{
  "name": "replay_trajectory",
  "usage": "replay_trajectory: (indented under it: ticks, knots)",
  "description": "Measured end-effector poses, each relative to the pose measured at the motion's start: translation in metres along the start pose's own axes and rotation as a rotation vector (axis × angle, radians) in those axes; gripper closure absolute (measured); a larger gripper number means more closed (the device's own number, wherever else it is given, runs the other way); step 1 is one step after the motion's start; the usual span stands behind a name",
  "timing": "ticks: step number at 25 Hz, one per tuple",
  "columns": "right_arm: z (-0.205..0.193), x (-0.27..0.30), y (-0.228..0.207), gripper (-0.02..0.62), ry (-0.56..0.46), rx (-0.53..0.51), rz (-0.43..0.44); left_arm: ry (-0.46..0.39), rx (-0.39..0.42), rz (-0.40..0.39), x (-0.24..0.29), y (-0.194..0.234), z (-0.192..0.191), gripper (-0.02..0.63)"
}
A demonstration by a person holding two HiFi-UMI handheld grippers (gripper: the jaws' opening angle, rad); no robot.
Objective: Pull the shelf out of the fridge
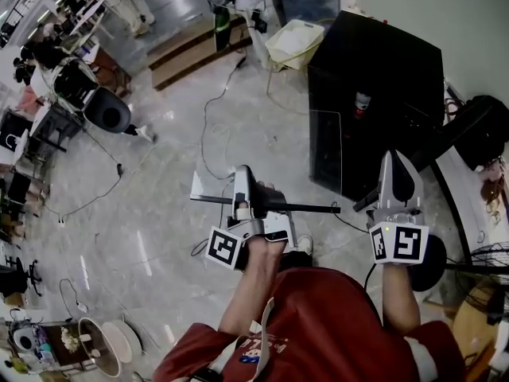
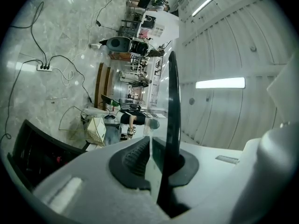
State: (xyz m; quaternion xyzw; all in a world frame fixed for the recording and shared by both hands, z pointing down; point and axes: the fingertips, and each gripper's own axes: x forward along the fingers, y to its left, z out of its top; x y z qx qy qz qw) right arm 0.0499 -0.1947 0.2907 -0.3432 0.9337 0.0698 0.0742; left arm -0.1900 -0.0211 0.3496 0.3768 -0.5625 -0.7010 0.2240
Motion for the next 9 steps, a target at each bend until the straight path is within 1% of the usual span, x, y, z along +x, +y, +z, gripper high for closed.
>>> replay_trajectory:
  ticks: [9]
  knots:
    - [0.0021, -0.0019, -0.0022, 0.597, 0.005, -0.007, 0.007, 0.013, -0.02, -0.007, 0.0011, -0.0018, -0.0095, 0.581]
